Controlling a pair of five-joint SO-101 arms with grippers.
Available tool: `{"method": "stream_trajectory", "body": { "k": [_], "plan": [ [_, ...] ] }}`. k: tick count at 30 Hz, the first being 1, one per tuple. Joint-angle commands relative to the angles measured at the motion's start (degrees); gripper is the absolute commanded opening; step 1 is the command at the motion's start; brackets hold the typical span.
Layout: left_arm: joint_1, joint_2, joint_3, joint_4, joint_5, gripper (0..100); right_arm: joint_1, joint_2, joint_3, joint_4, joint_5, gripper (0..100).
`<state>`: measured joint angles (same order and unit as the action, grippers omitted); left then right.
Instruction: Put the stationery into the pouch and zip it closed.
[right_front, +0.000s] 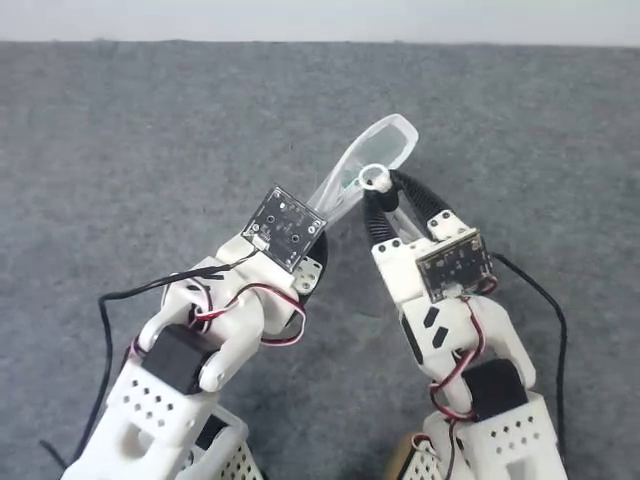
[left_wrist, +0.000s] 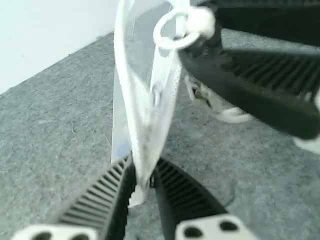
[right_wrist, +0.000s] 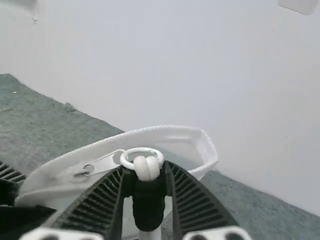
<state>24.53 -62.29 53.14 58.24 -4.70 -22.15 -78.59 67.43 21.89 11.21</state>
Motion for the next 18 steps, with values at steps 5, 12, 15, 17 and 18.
{"method": "stream_trajectory", "body": {
  "k": [5,12,15,17,18],
  "plan": [
    [-0.62,-0.26,-0.04,0.79,-0.53,1,4.00,7.78,-8.88,-2.07,-0.26,0.6],
    [-0.62,-0.26,-0.04,0.79,-0.53,1,5.23,13.67,-12.48,-2.07,-0.26,0.6],
    [-0.62,-0.26,-0.04,0.88,-0.53,1,5.32,14.20,-12.66,-3.03,-0.18,0.6],
    [-0.62,-0.26,-0.04,0.97,-0.53,1,6.37,14.29,-12.57,-4.44,-0.09,0.6],
    [-0.62,-0.26,-0.04,0.97,-0.53,1,7.08,14.29,-12.57,-4.88,-0.09,0.6]
  ]
}}
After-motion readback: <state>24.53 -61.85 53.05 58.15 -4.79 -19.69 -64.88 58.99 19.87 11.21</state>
